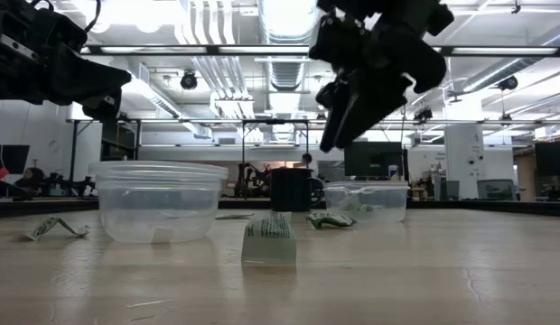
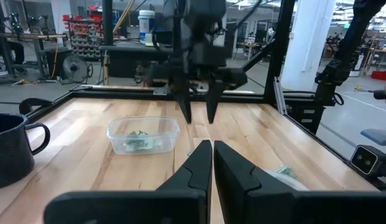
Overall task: Pick and place items into bin
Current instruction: Put the green stevia packet into the right transparent bin
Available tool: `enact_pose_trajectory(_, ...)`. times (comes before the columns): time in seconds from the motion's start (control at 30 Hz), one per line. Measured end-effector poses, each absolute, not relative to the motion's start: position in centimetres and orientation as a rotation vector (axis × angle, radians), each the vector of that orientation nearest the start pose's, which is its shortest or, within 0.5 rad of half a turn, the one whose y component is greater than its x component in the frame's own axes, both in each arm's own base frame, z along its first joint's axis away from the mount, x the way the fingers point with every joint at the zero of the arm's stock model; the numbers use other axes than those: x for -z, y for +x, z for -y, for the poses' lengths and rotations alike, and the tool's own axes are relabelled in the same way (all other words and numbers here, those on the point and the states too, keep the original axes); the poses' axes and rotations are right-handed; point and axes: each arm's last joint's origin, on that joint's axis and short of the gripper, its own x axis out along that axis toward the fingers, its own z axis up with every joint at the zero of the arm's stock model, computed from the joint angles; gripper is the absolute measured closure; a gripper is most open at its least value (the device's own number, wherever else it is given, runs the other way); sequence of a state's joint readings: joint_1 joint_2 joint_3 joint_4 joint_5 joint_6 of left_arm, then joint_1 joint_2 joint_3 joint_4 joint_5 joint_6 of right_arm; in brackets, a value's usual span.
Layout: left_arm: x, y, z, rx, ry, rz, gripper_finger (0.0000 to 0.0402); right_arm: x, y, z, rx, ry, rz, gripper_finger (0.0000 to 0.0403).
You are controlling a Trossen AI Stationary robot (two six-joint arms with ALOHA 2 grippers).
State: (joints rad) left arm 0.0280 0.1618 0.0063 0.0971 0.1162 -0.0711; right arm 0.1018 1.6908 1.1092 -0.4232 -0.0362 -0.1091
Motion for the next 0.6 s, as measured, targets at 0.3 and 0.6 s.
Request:
enact_pose_trajectory(0.3, -16.2, 10.7, 0.0, 0.086, -0.075, -0.063, 0.0402, -17.9, 35.0, -4.1, -0.206, -0.157, -1.04, 0.0213)
enact_pose_trajectory(0.6, -16.2, 10.7, 0.0, 0.086, -0.075, -0.063, 0.0402, -15.7, 35.6, -4.7, -0.22, -0.164, -1.074, 0.0213)
